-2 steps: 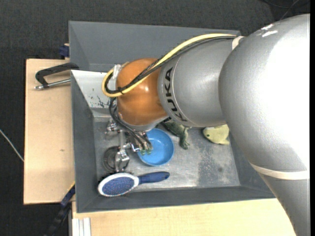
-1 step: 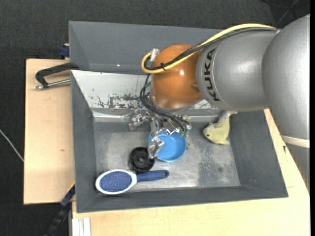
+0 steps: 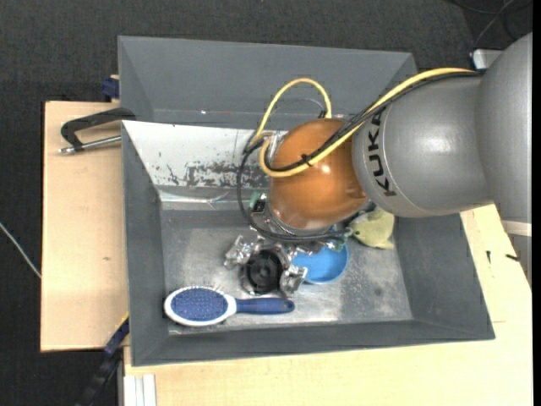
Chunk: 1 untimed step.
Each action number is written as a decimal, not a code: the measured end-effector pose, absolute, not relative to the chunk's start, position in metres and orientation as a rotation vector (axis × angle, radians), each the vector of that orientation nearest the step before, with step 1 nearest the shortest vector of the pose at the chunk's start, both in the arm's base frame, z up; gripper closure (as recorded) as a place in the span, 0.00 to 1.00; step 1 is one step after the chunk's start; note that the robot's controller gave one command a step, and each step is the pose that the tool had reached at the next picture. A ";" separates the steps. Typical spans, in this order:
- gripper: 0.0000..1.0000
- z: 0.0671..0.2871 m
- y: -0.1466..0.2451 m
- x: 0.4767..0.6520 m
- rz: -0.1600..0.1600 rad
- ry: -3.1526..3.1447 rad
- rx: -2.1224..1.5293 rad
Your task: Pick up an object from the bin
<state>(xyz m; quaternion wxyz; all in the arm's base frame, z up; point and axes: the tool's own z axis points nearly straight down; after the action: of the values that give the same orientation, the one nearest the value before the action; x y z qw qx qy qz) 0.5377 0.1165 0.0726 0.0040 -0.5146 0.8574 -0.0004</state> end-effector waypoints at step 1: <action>0.00 0.071 0.172 0.534 0.002 2.463 -1.940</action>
Offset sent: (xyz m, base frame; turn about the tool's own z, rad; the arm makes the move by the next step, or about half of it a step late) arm -0.0044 0.0530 -0.0026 -0.2538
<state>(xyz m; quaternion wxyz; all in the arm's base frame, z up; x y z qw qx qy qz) 0.5340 0.1720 0.0714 0.0033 -0.6187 0.7856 0.0006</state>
